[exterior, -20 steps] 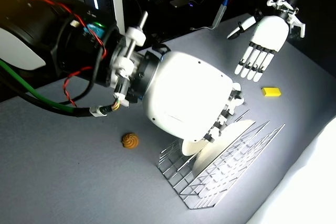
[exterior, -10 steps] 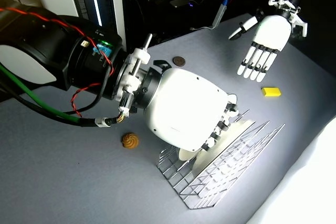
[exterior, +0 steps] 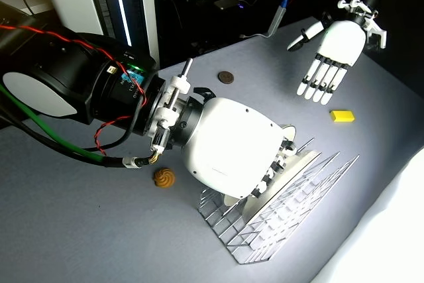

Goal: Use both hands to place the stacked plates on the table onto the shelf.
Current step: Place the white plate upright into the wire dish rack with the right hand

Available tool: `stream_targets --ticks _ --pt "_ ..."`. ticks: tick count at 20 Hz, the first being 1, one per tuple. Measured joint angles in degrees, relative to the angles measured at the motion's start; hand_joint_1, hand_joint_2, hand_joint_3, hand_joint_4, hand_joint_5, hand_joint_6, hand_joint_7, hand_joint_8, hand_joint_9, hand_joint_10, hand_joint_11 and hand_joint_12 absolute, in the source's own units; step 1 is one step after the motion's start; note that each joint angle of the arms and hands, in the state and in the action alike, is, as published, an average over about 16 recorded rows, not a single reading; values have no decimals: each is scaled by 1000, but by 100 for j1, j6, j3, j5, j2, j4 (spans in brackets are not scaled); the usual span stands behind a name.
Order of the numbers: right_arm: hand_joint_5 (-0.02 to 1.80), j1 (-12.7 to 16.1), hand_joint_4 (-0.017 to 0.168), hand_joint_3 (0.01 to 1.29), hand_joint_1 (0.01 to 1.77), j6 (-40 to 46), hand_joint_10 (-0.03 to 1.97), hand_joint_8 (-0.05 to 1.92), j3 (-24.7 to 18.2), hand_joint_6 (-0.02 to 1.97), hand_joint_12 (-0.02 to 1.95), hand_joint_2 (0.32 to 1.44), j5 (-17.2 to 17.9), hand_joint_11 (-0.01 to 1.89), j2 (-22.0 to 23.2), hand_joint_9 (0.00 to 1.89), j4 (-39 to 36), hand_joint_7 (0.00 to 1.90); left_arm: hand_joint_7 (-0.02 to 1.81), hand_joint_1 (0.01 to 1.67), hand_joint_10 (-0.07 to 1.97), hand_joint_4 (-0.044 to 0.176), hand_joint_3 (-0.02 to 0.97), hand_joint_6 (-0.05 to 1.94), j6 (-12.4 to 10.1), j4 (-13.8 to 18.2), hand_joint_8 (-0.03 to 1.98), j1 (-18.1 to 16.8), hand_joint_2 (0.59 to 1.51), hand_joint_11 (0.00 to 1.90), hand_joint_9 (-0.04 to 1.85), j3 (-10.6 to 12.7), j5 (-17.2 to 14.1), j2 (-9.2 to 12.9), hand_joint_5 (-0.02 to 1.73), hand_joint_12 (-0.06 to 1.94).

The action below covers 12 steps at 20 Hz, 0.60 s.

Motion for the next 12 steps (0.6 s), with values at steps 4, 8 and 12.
stream_targets --ticks 4,8,12 --pt "789 -35 -8 12 1363 -18 1042 950 15 957 1259 1055 34 914 -9 1039 2 986 11 15 12 -2 1 15 0 0 12 0 1055 23 18 4 -2 -11 17 1" --pt "788 -52 -8 12 1334 -39 909 927 21 964 1279 1066 49 870 -10 1034 -1 978 12 15 12 -2 1 15 0 1 12 0 1055 23 18 6 -1 -12 17 0" --pt "761 -65 -8 13 1250 -56 783 733 24 843 1301 1099 70 758 -10 962 -1 938 12 15 12 -2 1 15 0 1 12 0 1055 21 18 6 -2 -13 17 1"
